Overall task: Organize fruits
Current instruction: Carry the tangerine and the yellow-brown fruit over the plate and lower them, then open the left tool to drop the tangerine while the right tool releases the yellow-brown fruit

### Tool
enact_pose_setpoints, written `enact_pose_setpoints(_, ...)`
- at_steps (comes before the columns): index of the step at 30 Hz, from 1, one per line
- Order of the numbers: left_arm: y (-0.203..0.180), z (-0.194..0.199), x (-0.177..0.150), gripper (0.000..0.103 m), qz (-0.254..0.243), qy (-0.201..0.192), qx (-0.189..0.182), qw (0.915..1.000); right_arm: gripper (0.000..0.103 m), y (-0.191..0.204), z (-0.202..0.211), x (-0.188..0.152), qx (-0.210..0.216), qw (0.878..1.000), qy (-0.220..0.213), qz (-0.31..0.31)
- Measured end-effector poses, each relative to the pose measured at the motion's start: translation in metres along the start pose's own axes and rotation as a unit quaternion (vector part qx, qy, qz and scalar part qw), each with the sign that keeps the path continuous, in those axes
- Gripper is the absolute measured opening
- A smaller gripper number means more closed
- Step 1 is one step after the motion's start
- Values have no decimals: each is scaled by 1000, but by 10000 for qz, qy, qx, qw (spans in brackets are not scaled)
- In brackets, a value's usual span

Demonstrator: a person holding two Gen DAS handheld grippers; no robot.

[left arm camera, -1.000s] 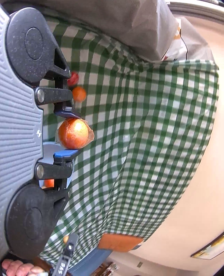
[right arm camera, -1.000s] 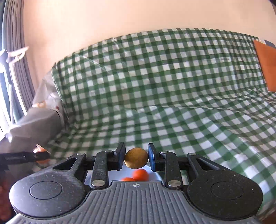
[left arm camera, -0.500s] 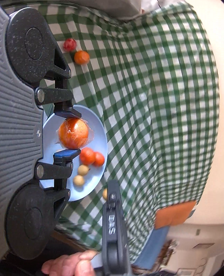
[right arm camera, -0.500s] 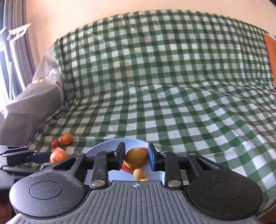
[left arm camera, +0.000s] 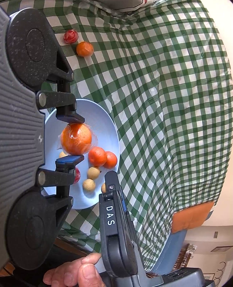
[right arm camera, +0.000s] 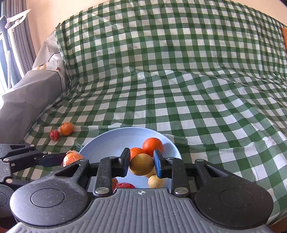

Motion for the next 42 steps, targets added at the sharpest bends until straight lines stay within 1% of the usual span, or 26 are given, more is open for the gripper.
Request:
enact_pose_setpoints(8, 4, -2, -1, 41, 62, 42, 17, 10000, 30, 3, -5, 0, 47, 10000, 42, 18)
enact_pose_setpoints(42, 2, -5, -3, 41, 29, 75, 10, 10000, 30, 2, -7, -3, 53, 9999, 107, 37)
Point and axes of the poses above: each gripper's, at about its wrist camera, not at the fingertips, and z roughly against the way its jaws point, y to its left, x to its top, the point moved 9 cm from there along -z, roughly the way its jaws point, and after that the axes turned 5 degrees about -x, right-handed, at the moved point
